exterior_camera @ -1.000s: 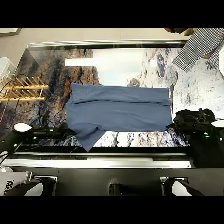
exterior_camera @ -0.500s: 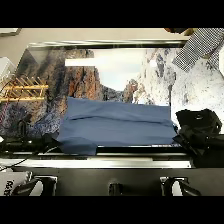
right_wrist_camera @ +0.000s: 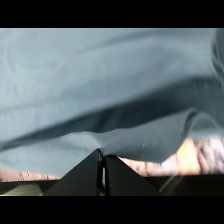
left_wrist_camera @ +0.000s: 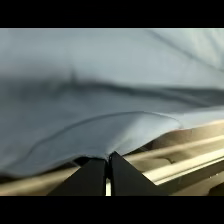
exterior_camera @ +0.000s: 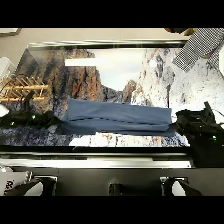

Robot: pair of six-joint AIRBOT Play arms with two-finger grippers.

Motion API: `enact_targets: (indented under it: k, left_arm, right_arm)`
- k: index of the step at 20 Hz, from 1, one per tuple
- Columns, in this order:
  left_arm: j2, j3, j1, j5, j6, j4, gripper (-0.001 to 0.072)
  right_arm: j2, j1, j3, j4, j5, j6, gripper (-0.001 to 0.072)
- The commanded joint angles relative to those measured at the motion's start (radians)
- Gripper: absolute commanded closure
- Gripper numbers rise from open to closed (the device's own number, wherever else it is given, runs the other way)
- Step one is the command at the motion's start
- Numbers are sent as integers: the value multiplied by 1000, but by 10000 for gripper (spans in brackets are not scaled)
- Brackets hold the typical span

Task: Fold the clothes and pants, and hang the long-sleeved shirts on hangers.

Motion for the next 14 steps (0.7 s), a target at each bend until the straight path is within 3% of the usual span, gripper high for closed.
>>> enact_targets:
  k: [1,4,7,11,14]
  left_arm:
    - [-273,224,-64,4,58,-5,690]
    - [-460,439,-73,-54,58,-5,690]
    - [-587,599,-76,-80,36,-4,690]
    - [-698,684,-77,-78,9,-4,690]
    - [-754,695,-77,-75,2,-4,690]
  right_arm:
    - [-201,47,33,110,-116,-190,682]
    - [-319,114,135,100,-204,-187,682]
    - [-393,155,238,-11,-245,-83,682]
    - [-444,157,281,-79,-270,-6,681]
    - [-460,157,281,-81,-310,-6,680]
